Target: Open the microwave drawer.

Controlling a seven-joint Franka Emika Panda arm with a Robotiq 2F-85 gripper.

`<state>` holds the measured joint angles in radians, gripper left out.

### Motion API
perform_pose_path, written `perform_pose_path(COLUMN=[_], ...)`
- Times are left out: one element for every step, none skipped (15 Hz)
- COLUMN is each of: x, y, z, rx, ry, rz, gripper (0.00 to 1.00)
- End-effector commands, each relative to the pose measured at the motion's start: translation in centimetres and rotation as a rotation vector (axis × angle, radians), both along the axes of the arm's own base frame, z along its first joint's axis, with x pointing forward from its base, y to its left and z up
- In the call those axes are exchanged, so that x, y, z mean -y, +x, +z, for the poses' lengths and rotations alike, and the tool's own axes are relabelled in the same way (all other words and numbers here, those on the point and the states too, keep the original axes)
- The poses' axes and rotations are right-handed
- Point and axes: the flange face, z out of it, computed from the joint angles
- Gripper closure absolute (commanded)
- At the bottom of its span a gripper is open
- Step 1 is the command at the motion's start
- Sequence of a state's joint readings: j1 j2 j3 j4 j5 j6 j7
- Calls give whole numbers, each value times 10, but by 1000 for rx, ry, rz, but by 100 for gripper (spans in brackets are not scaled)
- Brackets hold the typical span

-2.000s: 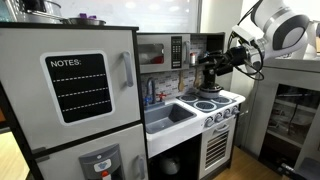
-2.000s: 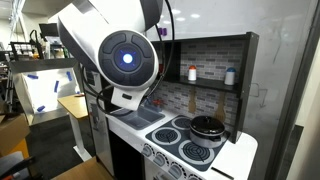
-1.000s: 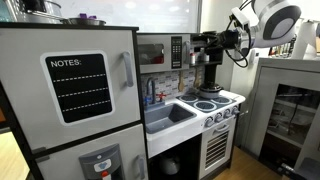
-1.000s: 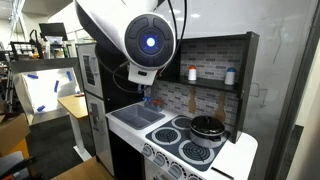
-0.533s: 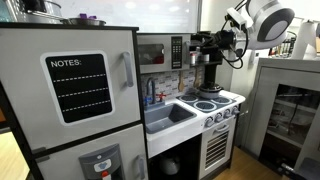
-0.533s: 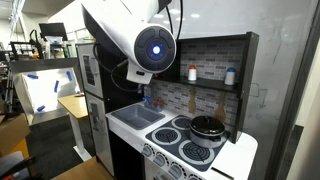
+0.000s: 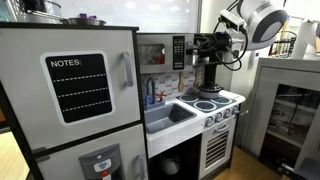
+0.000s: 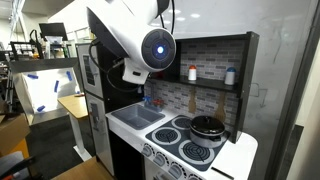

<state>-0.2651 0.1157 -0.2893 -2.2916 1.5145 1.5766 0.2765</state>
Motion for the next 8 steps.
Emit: perform_pose_path(x=[-5,-7,-8,-8,-9,-9,-10,-11], y=[-2,-4,-5,-6,-7,-8,-9,-10], z=[4,4,4,3,3,3,3,3], rx=[-27,-31,-35,-36,-38,-39,-40,-41], ry=[-6,-11,-18,-22,-27,-31,-37,-41], rz=[61,72,83,90,96,103,110,118], gripper=[0,0,0,0,0,0,0,0])
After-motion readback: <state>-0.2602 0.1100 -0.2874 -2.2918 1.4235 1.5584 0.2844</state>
